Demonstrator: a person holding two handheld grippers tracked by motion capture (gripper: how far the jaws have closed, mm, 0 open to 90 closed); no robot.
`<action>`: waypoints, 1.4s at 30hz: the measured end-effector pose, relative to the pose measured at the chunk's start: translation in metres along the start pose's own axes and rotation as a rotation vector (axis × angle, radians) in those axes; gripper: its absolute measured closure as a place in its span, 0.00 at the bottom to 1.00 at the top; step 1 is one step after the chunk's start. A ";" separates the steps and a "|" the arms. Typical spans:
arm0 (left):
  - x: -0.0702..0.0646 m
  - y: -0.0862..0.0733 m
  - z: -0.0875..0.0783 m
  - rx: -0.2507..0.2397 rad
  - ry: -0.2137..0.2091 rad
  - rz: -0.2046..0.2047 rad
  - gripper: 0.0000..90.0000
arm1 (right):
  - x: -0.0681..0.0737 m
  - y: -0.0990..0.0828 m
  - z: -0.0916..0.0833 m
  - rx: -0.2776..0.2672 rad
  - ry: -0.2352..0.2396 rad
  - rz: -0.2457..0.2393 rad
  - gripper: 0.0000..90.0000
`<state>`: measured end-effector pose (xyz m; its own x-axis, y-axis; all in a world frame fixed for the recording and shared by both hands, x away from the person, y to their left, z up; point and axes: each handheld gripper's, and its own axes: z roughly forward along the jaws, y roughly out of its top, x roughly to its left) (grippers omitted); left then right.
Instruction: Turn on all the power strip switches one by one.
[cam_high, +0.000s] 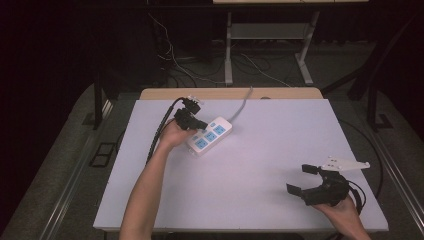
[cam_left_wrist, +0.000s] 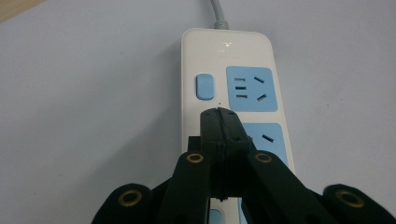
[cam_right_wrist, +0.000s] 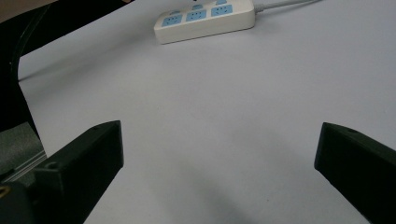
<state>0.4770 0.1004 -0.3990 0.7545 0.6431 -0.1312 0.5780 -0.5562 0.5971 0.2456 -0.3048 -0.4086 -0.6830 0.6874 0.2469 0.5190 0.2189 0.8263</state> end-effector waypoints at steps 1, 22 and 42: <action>0.000 0.000 0.000 0.001 0.000 0.001 1.00 | 0.000 0.000 0.000 0.001 0.000 0.000 0.01; 0.002 -0.005 0.011 -0.010 0.002 -0.025 1.00 | 0.000 -0.001 -0.001 0.000 -0.009 0.002 0.01; 0.001 -0.013 0.014 -0.067 0.002 -0.119 1.00 | 0.001 -0.002 -0.006 -0.010 -0.012 -0.008 0.01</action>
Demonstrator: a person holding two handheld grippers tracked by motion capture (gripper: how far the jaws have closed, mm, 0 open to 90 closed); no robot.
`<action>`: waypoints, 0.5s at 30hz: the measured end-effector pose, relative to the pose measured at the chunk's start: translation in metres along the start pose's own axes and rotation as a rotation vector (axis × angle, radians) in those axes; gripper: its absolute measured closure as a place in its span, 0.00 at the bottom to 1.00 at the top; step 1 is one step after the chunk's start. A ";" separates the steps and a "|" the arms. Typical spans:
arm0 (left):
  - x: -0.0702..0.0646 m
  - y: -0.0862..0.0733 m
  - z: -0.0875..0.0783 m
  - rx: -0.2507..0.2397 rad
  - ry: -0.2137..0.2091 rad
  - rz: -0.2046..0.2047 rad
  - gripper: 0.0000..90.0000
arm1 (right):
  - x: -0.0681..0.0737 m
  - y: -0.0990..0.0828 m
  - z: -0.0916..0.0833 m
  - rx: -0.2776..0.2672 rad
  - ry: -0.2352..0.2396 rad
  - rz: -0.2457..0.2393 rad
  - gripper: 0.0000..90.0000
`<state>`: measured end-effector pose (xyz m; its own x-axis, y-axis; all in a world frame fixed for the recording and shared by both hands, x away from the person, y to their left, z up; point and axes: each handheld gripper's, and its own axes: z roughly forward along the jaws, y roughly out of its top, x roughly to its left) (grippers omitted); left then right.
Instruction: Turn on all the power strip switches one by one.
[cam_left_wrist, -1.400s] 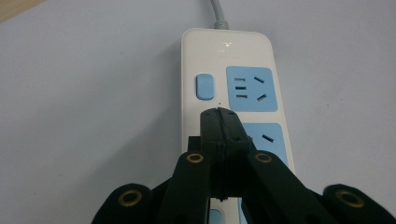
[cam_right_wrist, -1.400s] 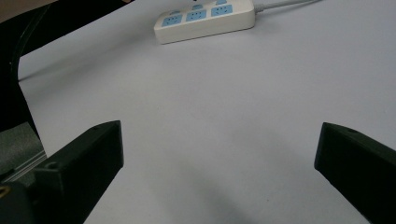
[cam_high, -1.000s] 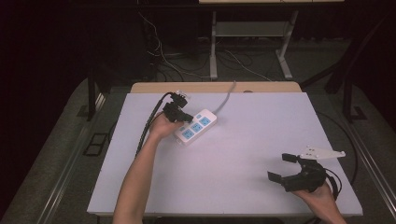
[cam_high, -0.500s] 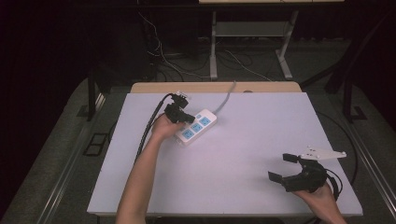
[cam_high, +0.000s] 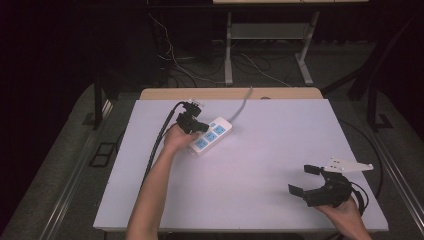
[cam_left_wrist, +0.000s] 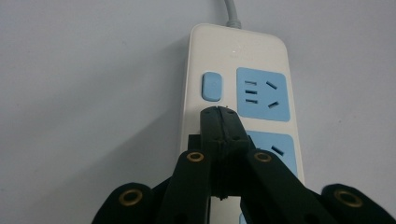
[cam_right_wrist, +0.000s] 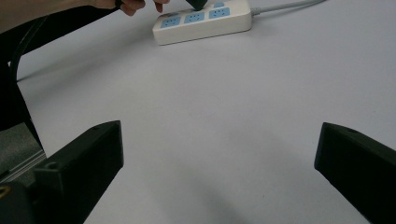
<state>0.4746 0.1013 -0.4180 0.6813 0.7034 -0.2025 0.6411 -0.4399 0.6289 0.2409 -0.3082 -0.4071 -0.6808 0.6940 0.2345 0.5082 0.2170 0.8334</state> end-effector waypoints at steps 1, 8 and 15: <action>0.001 -0.002 0.000 -0.005 0.000 -0.003 1.00 | 0.000 0.000 0.000 0.000 0.002 -0.001 0.01; 0.002 -0.002 0.000 -0.007 -0.005 -0.022 1.00 | 0.000 0.000 0.001 0.003 0.003 -0.003 0.01; -0.004 0.003 0.000 0.013 0.029 0.019 1.00 | -0.001 -0.001 0.001 0.002 0.001 0.001 0.01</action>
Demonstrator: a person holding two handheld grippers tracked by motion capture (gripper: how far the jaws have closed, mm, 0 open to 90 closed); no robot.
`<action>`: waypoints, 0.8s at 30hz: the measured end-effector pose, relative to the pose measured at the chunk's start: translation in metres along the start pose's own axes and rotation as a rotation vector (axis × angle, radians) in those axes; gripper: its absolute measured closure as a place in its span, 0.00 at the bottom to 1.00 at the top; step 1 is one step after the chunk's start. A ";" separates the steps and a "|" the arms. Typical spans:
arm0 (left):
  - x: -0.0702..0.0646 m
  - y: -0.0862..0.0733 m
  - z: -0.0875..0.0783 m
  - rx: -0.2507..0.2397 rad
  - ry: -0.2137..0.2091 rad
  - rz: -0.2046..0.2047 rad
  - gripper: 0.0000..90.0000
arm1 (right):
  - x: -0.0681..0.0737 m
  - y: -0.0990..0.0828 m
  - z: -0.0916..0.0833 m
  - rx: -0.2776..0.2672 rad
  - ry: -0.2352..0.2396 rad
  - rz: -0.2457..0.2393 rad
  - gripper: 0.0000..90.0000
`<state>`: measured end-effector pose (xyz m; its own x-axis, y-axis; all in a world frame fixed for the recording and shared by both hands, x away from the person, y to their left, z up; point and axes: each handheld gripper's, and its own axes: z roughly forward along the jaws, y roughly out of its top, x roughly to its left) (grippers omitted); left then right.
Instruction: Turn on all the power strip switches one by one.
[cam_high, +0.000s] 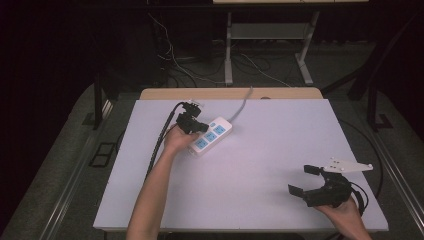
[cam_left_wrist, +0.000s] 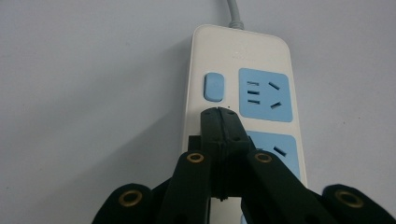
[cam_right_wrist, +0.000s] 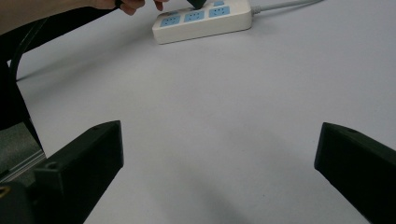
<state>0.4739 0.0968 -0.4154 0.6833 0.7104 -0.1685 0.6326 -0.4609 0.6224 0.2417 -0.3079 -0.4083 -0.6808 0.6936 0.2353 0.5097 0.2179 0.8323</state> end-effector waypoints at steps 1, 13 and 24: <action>0.000 0.001 0.000 -0.003 0.003 -0.001 1.00 | 0.000 0.000 0.000 0.004 0.000 0.001 0.01; 0.000 0.010 -0.011 -0.007 0.012 0.033 1.00 | 0.000 0.001 0.002 0.003 0.003 -0.002 0.01; -0.001 0.031 -0.022 -0.015 0.008 0.071 1.00 | -0.001 0.001 0.002 0.001 0.003 -0.001 0.01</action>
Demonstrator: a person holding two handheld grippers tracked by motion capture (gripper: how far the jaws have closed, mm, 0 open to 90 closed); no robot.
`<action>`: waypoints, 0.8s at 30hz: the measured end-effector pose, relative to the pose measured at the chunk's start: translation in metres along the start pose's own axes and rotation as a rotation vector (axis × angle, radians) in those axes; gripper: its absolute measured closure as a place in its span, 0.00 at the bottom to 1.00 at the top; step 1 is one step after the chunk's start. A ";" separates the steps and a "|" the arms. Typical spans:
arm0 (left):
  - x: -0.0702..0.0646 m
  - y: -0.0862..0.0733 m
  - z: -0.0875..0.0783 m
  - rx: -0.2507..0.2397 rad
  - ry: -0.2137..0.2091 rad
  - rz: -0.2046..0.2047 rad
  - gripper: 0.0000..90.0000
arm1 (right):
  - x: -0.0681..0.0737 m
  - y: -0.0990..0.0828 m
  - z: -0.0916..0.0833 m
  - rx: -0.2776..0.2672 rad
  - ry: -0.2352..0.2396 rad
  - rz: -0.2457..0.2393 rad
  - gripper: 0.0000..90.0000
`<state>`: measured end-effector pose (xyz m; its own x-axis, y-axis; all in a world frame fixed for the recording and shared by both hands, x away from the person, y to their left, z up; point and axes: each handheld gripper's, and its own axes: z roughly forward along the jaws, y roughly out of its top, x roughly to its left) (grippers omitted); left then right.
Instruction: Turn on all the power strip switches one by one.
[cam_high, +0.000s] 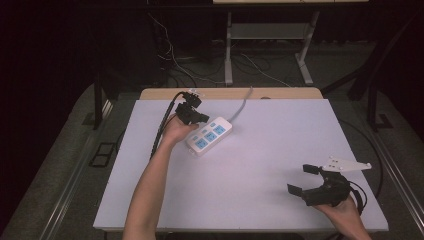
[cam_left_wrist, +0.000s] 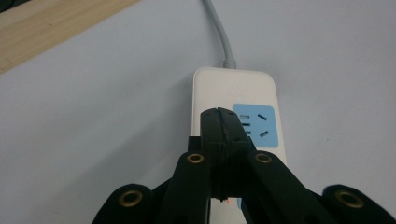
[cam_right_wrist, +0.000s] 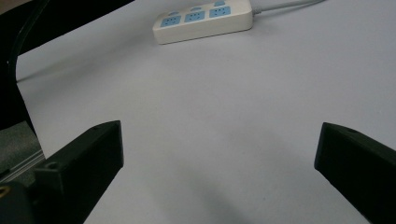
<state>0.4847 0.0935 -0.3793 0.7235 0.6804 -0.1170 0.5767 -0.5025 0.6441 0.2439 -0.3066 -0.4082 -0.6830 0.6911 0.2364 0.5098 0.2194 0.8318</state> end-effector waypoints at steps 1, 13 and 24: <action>0.000 0.002 -0.001 0.002 -0.001 0.002 1.00 | 0.000 0.000 0.000 0.000 0.000 0.000 0.01; -0.005 0.021 0.003 0.010 -0.004 0.048 1.00 | -0.001 0.000 0.000 -0.001 0.001 -0.002 0.01; -0.003 0.022 0.023 0.045 0.000 0.044 1.00 | -0.001 0.000 -0.001 0.000 -0.001 -0.001 0.01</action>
<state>0.5033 0.0683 -0.3820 0.7483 0.6573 -0.0895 0.5613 -0.5554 0.6136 0.2439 -0.3081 -0.4079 -0.6828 0.6917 0.2352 0.5093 0.2198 0.8321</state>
